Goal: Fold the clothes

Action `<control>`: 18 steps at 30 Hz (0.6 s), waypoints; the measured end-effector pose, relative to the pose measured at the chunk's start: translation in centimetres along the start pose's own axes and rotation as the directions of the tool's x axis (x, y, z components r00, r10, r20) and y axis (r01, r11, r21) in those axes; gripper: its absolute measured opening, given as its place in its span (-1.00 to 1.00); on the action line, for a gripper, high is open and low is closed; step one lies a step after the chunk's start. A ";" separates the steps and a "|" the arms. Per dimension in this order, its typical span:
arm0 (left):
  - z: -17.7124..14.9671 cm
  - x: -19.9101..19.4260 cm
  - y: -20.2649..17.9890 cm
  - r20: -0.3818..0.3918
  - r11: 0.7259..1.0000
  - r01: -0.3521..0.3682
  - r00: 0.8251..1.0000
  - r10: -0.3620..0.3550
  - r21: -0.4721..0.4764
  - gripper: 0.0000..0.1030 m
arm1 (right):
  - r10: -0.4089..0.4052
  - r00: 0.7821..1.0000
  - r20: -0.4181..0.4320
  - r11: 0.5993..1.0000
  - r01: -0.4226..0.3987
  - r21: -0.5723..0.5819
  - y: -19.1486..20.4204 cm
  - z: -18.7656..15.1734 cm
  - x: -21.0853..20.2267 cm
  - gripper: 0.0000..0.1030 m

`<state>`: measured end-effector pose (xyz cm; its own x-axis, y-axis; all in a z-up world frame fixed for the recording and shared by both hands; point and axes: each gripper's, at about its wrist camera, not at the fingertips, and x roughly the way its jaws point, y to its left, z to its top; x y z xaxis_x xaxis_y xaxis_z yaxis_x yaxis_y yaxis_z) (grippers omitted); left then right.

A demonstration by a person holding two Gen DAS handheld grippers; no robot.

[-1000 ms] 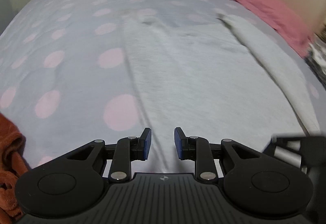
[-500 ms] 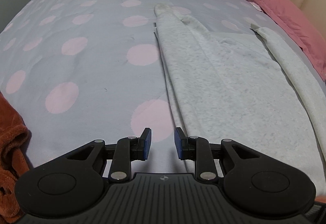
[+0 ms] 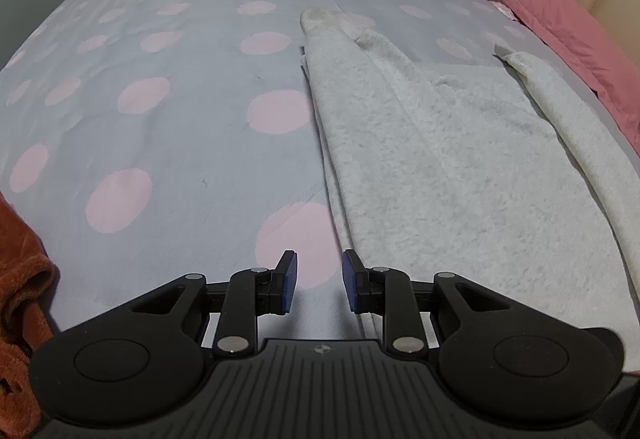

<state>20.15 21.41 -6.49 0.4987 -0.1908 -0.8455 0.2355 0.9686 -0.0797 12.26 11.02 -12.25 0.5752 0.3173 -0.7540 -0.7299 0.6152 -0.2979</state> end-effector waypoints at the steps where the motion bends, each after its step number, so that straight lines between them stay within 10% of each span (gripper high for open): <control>1: 0.2 0.0 0.0 0.009 1.000 0.002 1.000 -0.002 -0.004 -0.56 | 0.012 1.000 0.006 1.000 -0.013 0.025 -0.5 0.0 -0.3 -0.69; 5: 2.3 0.1 0.6 0.066 0.995 0.032 0.997 -0.026 -0.091 0.00 | 0.037 0.999 0.037 0.994 -0.041 0.099 -2.1 -0.1 -1.7 -0.69; 18: 8.0 9.9 5.8 0.058 0.848 0.229 0.972 -0.229 -0.478 0.06 | 0.113 0.975 0.192 0.898 -0.183 0.399 -8.5 -2.8 -5.3 -0.69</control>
<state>33.13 23.88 -11.16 0.4794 -0.4164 -0.7725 -0.0847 0.8542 -0.5130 14.37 2.14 -7.35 0.5490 0.5176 -0.6563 -0.6137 0.7827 0.1039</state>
